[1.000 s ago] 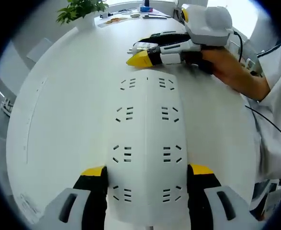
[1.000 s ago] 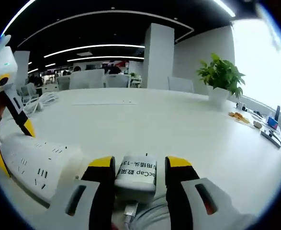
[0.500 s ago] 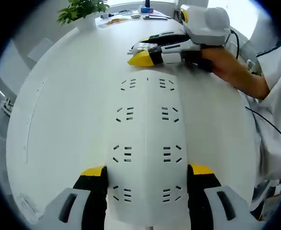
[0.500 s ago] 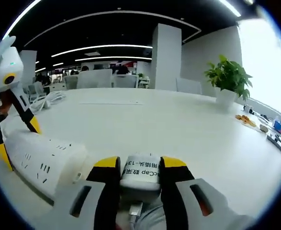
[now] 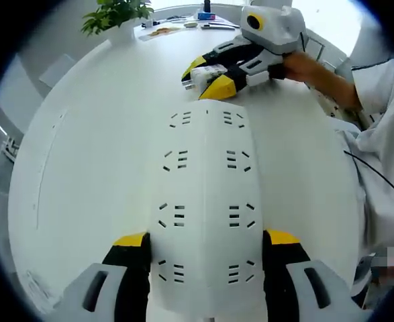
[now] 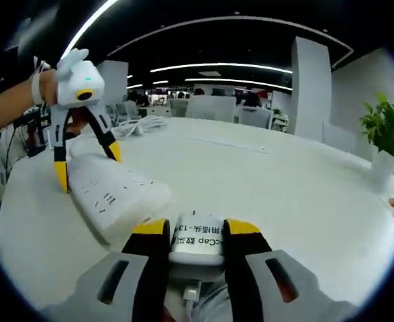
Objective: Straighten the power strip on the desk, plug the charger into it
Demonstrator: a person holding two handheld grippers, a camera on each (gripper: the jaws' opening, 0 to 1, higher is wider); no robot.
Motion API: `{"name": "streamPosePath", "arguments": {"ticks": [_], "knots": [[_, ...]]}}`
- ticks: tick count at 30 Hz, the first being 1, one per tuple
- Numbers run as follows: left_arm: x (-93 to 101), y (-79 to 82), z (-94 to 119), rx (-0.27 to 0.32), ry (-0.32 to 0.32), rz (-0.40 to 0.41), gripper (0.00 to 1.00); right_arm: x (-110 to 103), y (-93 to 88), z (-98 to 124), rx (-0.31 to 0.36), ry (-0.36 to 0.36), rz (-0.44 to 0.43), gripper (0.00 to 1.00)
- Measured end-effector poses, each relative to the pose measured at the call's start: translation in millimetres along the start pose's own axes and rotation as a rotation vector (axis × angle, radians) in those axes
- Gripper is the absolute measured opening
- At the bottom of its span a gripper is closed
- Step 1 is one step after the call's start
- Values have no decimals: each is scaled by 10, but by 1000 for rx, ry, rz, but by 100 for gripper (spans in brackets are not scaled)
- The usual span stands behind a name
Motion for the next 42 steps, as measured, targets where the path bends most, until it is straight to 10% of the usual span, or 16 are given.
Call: {"name": "streamPosePath", "arguments": {"ticks": [6,11,42], "knots": [[0,12,-5,-4,0,1,68,86,-5,-30,30,216,117,31],[-1,15,-4,-5,3,7,68,106,0,-43,25,248,128,31],[20,43,-14,-27,6,17,68,91,-92,153,-5,116,-74,33]]}}
Point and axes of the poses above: the point that each gripper's makers call its tool centre point, and the gripper's own axes: z roughly backward along the fingers, x roughly to its right, y roughly out of its top, the point moved 9 cm from there along z, roughly backward along the fingers, and after that the axes turned 14 degrees about -y, right-handed, at the moved point
